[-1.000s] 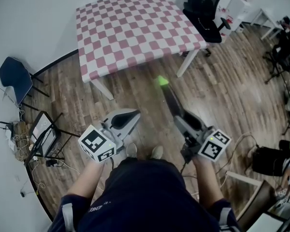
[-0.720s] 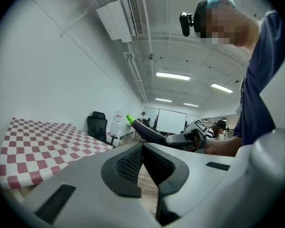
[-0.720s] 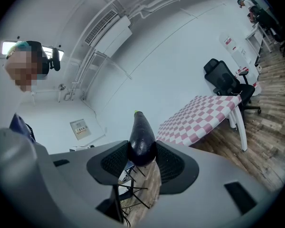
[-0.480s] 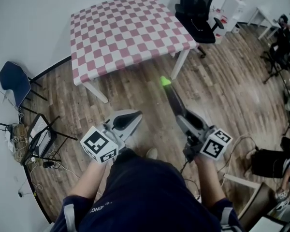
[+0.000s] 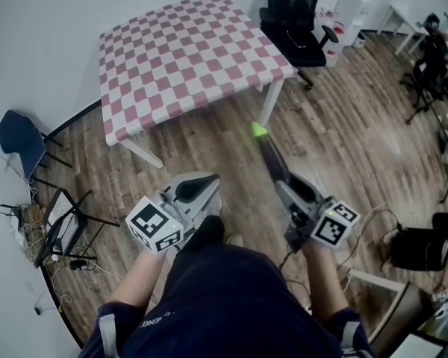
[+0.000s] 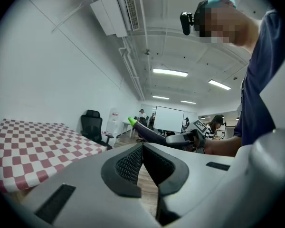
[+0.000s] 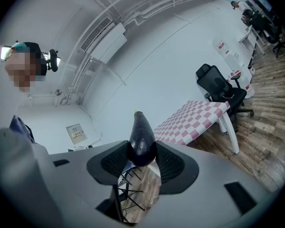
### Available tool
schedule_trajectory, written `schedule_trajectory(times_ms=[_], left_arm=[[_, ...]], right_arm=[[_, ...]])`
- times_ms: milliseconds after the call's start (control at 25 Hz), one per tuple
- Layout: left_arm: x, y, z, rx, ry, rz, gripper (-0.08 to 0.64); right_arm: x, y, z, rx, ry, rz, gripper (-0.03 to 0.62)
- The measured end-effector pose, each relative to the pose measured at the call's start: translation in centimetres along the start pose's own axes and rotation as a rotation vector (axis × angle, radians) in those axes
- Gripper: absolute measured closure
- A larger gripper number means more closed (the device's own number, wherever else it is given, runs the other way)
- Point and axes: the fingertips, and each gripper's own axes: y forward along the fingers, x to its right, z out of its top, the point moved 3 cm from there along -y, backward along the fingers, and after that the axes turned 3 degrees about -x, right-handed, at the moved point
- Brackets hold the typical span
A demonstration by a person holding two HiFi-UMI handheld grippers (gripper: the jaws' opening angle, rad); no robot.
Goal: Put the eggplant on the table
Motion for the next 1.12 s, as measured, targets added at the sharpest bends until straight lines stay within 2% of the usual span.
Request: schedule_trajectory(times_ms=[160,360,520,640,760,880,1040,1120], left_arm=[[-2.0,2.1,0.1,0.002,-0.004,-0.020,0.534],[-6.6,4.6,-0.3,-0.001,-0.035,-0.034,0.534],[-13.3,6.9,0.3,-0.016,-0.051,-0.032,0.534],[-19.0,8.5,1.0,-0.022,-0.091,-0.009,0.534],[-23.0,5.8,-0.4,-0.019,-0.104,-0.003,0.534],[-22.9,3.5,-1.6,-0.018,-0.090,-0.011,0.534],[-17.7,9.4,-3.4,-0.019,0.009,0.090,0.534],[-19.9,11.3,-4.2,-0.014,0.024,0.110,0.534]], right_arm=[[2.3,0.8,1.0,-0.009,-0.001,-0.029,0.400],[5.7,4.4,2.1,-0.042,0.015,-0.044,0.400],[8.8,10.7,4.9,-0.053,0.037,-0.038,0.400],[11.0,16.1,7.1,-0.092,0.038,-0.041,0.400],[10.1,20.9,5.5,-0.113,0.023,-0.056,0.400],[8.3,21.5,3.5,-0.117,0.017,-0.063,0.400],[14.7,15.2,3.4,-0.095,-0.021,0.022,0.400],[17.8,16.2,3.9,-0.096,-0.038,0.014,0.400]])
